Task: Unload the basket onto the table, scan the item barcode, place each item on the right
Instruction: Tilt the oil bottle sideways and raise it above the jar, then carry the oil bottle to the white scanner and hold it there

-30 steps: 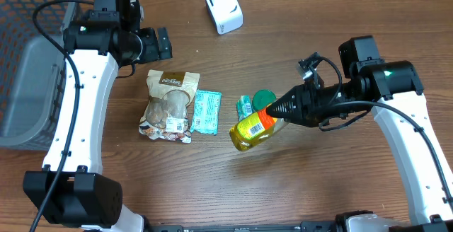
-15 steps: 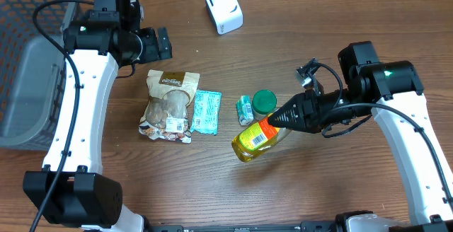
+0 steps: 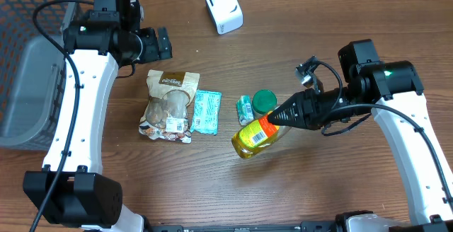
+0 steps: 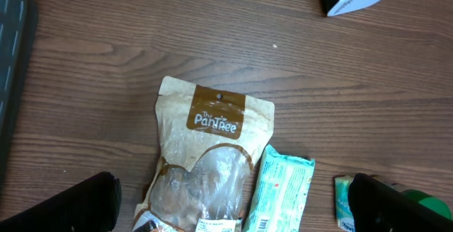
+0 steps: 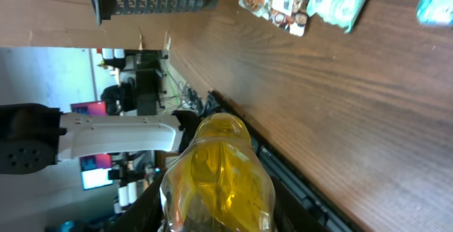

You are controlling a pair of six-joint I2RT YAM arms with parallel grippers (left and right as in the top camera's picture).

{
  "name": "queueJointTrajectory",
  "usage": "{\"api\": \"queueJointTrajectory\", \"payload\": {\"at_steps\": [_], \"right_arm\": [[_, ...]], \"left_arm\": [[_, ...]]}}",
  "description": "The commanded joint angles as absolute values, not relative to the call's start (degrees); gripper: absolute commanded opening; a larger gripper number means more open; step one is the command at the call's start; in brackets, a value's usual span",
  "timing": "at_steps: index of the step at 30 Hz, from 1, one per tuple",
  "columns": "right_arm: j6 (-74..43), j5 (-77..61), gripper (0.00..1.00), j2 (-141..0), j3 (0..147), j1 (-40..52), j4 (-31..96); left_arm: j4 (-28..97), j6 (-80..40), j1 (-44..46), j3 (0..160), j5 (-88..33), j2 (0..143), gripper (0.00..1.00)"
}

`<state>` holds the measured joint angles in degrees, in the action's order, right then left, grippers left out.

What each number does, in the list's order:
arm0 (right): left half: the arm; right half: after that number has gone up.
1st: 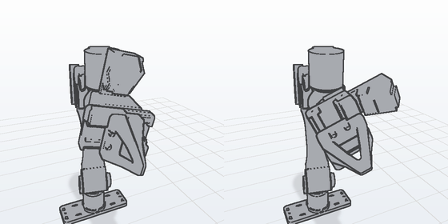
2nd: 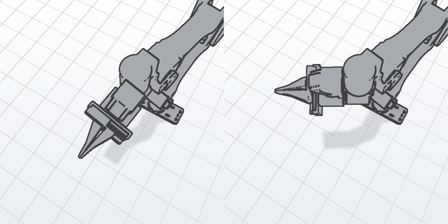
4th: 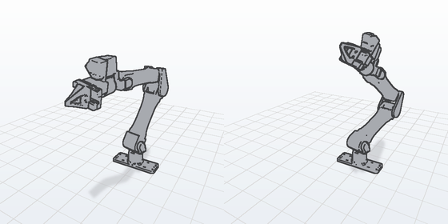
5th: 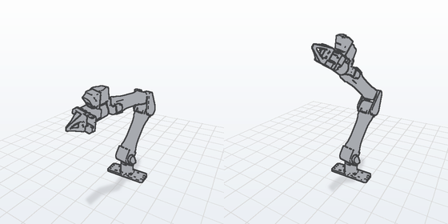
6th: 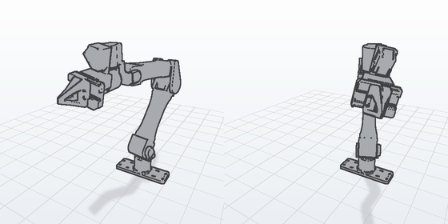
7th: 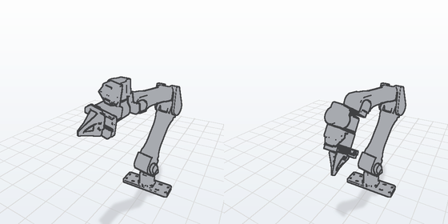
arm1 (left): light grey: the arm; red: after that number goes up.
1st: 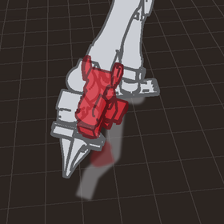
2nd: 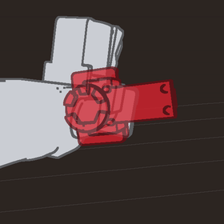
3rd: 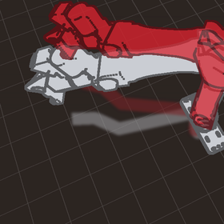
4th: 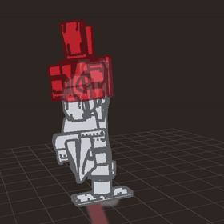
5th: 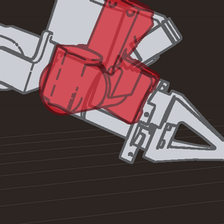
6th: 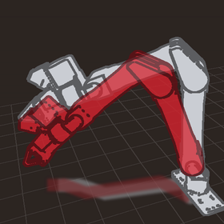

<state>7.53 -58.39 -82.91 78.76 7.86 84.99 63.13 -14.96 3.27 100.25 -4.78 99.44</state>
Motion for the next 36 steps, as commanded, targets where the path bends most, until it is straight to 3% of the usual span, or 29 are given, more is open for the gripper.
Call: {"api": "queueJointTrajectory", "payload": {"at_steps": [1,14,16,19,21,29,36], "right_arm": [[8.01,-58.85,0.3,-81.87,80.68,7.81,82.67],[7.97,-56.66,0.3,-81.87,80.71,7.75,67.57],[6.31,-56.6,0.18,-81.89,80.71,7.75,63.07],[-6.17,-53.91,0.08,-81.91,80.79,7.77,56.49],[-11.79,-49.91,0.04,-81.93,82.81,8.32,52.56],[-12.21,-29.02,0.04,-81.91,96.82,14.85,53.8],[-5.06,-1.96,0.06,-84.79,97.36,24.99,43.51]], "left_arm": [[63.2,-14.13,3.07,101.03,-5.56,99.55,1.0],[63.2,-14.13,3.07,101.03,-5.56,99.55,1.0],[63.2,-14.13,3.07,101.03,-5.56,99.55,1.0],[63.2,-14.13,3.07,101.03,-5.56,99.55,1.0],[63.22,-14.13,3.07,101.03,-5.54,99.55,1.0],[63.2,-14.13,3.07,101.03,-5.56,99.55,1.0],[63.2,-14.13,3.07,101.03,-5.56,99.55,1.0]]}}
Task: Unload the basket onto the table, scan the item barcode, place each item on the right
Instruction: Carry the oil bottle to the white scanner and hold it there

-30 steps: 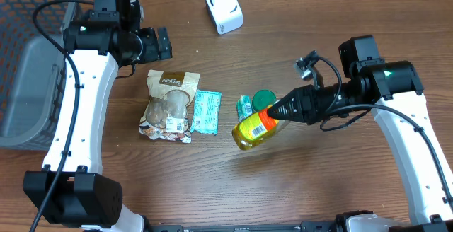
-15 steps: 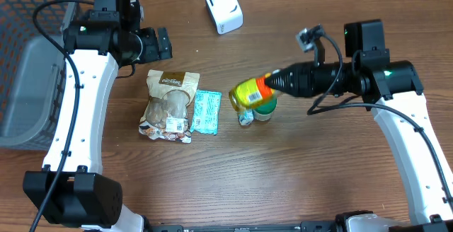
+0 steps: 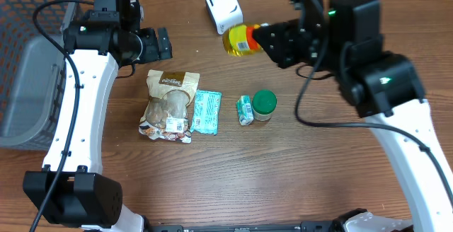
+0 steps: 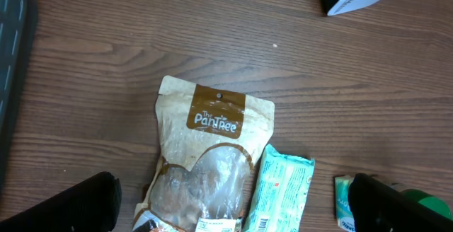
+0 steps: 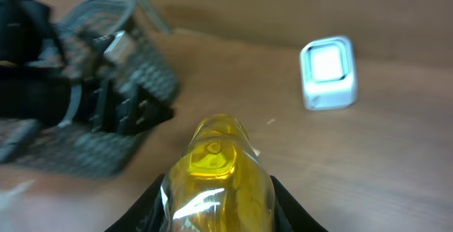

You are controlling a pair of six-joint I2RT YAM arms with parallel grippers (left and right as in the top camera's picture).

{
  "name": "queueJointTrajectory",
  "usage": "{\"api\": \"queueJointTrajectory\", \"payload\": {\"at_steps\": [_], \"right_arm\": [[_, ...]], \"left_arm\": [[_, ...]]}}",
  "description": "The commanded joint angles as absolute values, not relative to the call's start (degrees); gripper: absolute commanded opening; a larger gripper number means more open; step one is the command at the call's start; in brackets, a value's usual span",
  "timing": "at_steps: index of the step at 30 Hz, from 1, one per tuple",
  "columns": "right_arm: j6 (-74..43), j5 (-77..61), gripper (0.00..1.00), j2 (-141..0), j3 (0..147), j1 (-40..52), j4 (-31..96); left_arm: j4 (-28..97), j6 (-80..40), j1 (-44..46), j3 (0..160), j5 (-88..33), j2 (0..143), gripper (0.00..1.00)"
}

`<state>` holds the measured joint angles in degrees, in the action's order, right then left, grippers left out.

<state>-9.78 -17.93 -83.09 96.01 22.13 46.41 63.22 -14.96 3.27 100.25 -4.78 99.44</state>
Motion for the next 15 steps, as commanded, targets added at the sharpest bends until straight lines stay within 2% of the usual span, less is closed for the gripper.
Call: {"api": "queueJointTrajectory", "payload": {"at_steps": [1,9,15], "right_arm": [[-3.6,-0.14,0.06,-85.71,97.36,25.76,42.35],[8.12,10.72,0.08,-97.01,97.36,28.29,31.92],[18.02,11.57,0.11,-105.86,97.36,28.29,20.49]], "left_arm": [[63.2,-14.13,3.07,101.03,-5.56,99.55,1.0],[63.2,-14.13,3.07,101.03,-5.56,99.55,1.0],[63.2,-14.13,3.07,101.03,-5.56,99.55,1.0]]}}
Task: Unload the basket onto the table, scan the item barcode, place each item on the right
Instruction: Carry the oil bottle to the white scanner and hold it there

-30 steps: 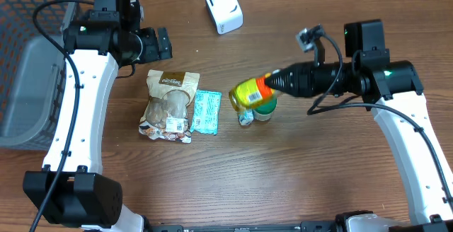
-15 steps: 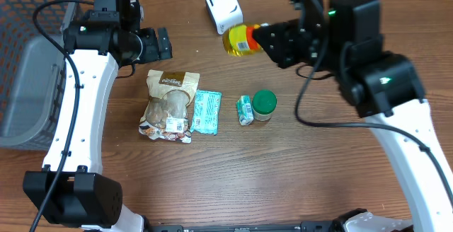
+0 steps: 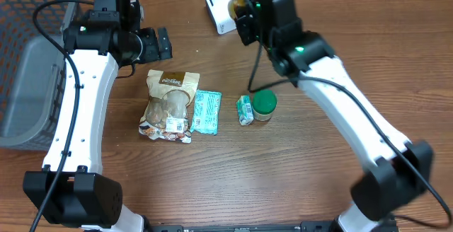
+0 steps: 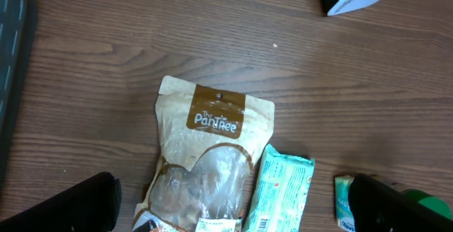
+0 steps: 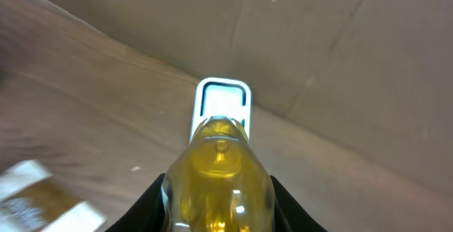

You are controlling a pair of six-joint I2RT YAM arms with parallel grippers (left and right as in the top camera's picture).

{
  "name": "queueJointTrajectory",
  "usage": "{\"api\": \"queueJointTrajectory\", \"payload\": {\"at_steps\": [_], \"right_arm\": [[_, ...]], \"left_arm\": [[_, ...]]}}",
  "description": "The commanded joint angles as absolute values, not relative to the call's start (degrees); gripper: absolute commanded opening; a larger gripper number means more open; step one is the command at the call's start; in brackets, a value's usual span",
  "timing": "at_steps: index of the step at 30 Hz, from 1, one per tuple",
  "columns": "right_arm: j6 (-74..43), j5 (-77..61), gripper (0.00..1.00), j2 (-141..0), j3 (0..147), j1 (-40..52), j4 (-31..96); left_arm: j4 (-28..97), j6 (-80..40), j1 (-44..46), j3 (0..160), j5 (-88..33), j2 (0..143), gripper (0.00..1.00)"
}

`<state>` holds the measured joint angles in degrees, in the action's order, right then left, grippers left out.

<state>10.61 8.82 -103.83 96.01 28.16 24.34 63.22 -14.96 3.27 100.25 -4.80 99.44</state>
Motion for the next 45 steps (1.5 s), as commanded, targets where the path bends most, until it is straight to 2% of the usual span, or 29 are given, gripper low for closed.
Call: {"api": "queueJointTrajectory", "payload": {"at_steps": [1,9,13,22,36,45], "right_arm": [[19.46,11.6,0.11,-107.26,97.36,28.29,18.33],[29.06,12.03,0.12,-116.42,97.36,28.29,6.22],[32.29,18.2,0.12,-120.51,97.36,28.27,-1.56],[35.03,19.46,0.11,-124.79,97.36,28.34,-14.96],[39.77,19.49,0.09,-130.87,97.36,28.27,-24.47],[39.72,19.51,0.08,-132.14,97.36,28.27,-22.55]], "left_arm": [[63.2,-14.13,3.07,101.03,-5.56,99.55,1.0],[63.2,-14.13,3.07,101.03,-5.56,99.55,1.0],[63.2,-14.13,3.07,101.03,-5.56,99.55,1.0],[63.2,-14.13,3.07,101.03,-5.56,99.55,1.0],[63.2,-14.13,3.07,101.03,-5.56,99.55,1.0],[63.2,-14.13,3.07,101.03,-5.56,99.55,1.0]]}}
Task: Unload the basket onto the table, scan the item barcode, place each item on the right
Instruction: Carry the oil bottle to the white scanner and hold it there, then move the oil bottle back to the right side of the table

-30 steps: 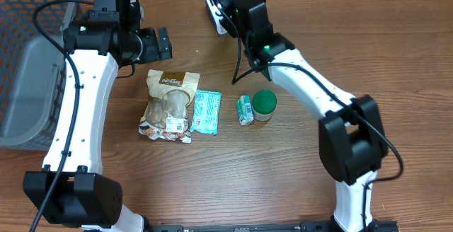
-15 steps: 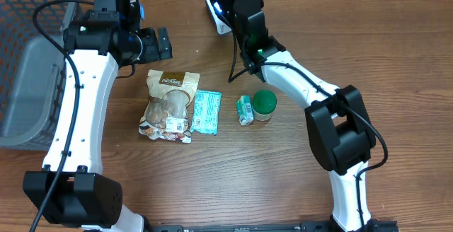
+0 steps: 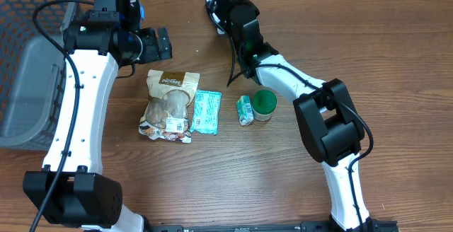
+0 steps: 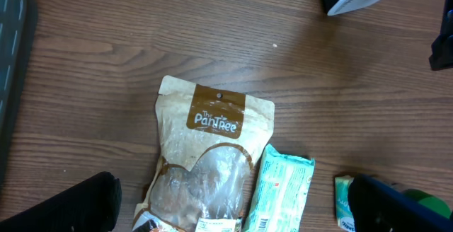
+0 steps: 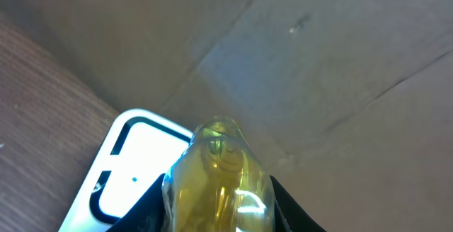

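Observation:
A yellow bottle (image 5: pixel 219 182) sits in my right gripper (image 5: pixel 218 207), whose jaws are shut on its sides. Its end points just past the white barcode scanner (image 5: pixel 134 168), which stands at the table's back edge, against a cardboard wall. Overhead, only the bottle's tip shows beyond my right gripper, and the arm covers most of the scanner. My left gripper (image 3: pixel 152 44) hangs open above the table, left of the scanner, with nothing in it. In the left wrist view the scanner shows at the top right.
A brown snack pouch (image 3: pixel 168 105), a teal packet (image 3: pixel 207 112), a small teal pack (image 3: pixel 244 109) and a green-lidded jar (image 3: pixel 265 103) lie mid-table. A grey basket (image 3: pixel 32 62) stands at the left. A cardboard wall (image 5: pixel 340 62) rises behind the scanner.
My right gripper has moved farther back and left with the bottle, now over the scanner at the table's back edge. The scanner fills more of the right wrist view. The left arm is unchanged.
My right gripper first held the yellow bottle low over the table, right of the jar. Then it held it high, just right of the scanner, then facing the scanner, and now right over it. The left arm stayed still, open, throughout.

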You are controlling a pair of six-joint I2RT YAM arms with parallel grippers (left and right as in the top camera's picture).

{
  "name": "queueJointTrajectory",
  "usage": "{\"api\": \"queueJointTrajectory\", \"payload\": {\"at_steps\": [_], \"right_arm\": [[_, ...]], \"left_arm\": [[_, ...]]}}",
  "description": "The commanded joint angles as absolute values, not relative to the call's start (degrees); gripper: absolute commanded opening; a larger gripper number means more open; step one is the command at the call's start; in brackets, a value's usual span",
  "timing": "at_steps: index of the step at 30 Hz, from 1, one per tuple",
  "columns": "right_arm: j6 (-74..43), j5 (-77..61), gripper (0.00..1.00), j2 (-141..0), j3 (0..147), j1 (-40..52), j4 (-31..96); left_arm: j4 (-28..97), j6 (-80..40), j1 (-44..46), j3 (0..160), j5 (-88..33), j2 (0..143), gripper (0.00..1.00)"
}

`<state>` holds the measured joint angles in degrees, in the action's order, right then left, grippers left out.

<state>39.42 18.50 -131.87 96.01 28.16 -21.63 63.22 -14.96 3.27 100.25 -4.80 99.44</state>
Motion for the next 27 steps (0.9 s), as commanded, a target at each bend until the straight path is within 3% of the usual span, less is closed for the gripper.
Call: {"api": "queueJointTrajectory", "payload": {"at_steps": [1,7,15,27], "right_arm": [[39.72,19.53,0.08,-132.14,97.36,28.27,-22.85],[39.75,25.82,0.15,-132.0,97.36,28.27,-30.35],[39.03,31.38,0.14,-126.76,97.36,28.67,-34.46],[20.29,31.44,0.14,-111.13,97.36,25.87,-3.01]], "left_arm": [[63.2,-14.13,3.07,101.03,-5.56,99.55,1.0],[63.2,-14.13,3.07,101.03,-5.56,99.55,1.0],[63.22,-14.13,3.07,101.03,-5.56,99.55,1.0],[63.2,-14.13,3.07,101.03,-5.56,99.55,1.0]]}}
